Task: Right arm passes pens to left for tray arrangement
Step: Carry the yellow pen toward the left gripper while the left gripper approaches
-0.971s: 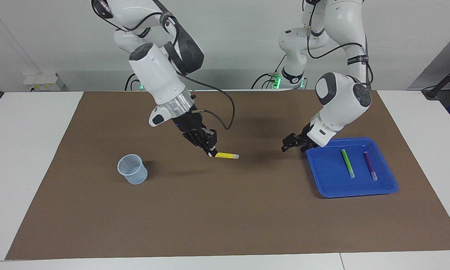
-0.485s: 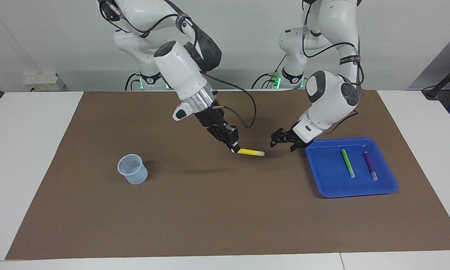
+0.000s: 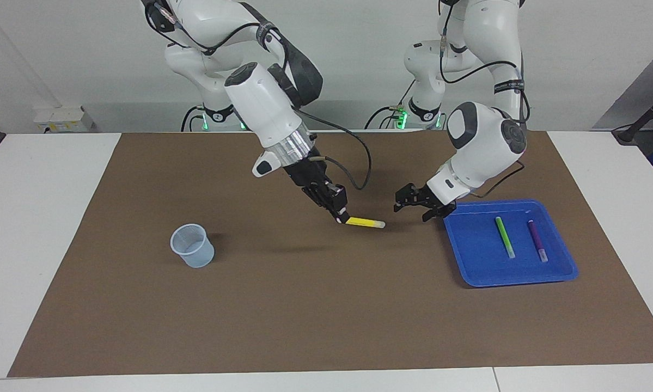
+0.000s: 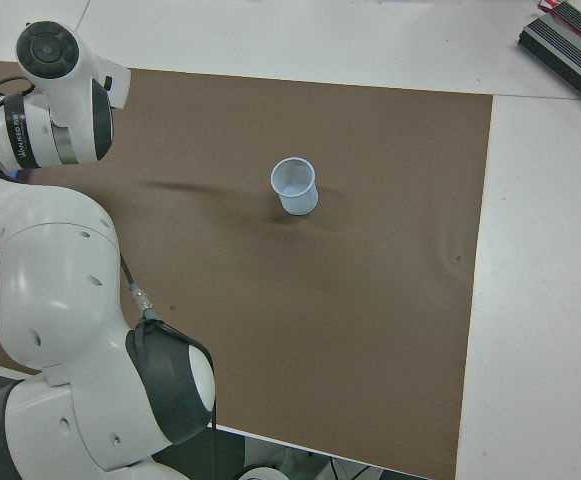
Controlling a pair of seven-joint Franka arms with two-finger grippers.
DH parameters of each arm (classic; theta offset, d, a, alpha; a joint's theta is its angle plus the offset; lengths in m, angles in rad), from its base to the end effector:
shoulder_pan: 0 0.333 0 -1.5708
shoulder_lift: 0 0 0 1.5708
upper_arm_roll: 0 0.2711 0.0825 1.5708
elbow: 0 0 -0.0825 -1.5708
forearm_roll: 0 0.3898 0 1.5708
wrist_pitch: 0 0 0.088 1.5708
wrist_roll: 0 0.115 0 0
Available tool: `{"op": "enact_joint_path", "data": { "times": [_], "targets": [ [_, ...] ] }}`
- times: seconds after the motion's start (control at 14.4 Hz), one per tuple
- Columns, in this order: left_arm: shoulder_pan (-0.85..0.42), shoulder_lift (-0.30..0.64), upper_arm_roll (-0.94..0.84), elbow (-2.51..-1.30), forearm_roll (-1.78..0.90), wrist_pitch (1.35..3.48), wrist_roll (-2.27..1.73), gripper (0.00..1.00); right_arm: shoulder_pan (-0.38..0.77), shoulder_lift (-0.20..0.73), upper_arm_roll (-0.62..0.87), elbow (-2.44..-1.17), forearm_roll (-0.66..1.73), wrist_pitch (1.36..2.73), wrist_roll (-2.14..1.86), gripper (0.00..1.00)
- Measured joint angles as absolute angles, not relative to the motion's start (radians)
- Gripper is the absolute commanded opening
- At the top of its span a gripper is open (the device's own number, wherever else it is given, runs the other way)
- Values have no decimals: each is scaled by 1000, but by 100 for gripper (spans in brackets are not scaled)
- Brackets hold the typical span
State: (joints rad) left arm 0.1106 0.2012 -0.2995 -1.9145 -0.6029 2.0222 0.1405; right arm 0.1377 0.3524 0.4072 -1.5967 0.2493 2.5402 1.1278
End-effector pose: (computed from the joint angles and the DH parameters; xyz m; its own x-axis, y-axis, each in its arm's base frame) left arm 0.5773 -0.1438 0.3451 0.9944 -0.0576 -0.0885 0.0010 -0.8332 0.5530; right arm 0.6143 0.3309 0.4622 0.7108 -0.6958 -0.1031 -0.5895 -0.5093 -0.6270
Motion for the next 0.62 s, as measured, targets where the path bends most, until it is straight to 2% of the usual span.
{"op": "enact_joint_path", "data": {
  "times": [0.35, 0.62],
  "targets": [
    [110, 195, -308, -1844, -728, 1985, 145, 99, 138, 352, 407, -1597, 249, 2540, 1128, 0],
    [109, 197, -309, -1830, -804, 1980, -117, 98, 138, 352, 407, -1597, 249, 2540, 1128, 0]
  ]
}}
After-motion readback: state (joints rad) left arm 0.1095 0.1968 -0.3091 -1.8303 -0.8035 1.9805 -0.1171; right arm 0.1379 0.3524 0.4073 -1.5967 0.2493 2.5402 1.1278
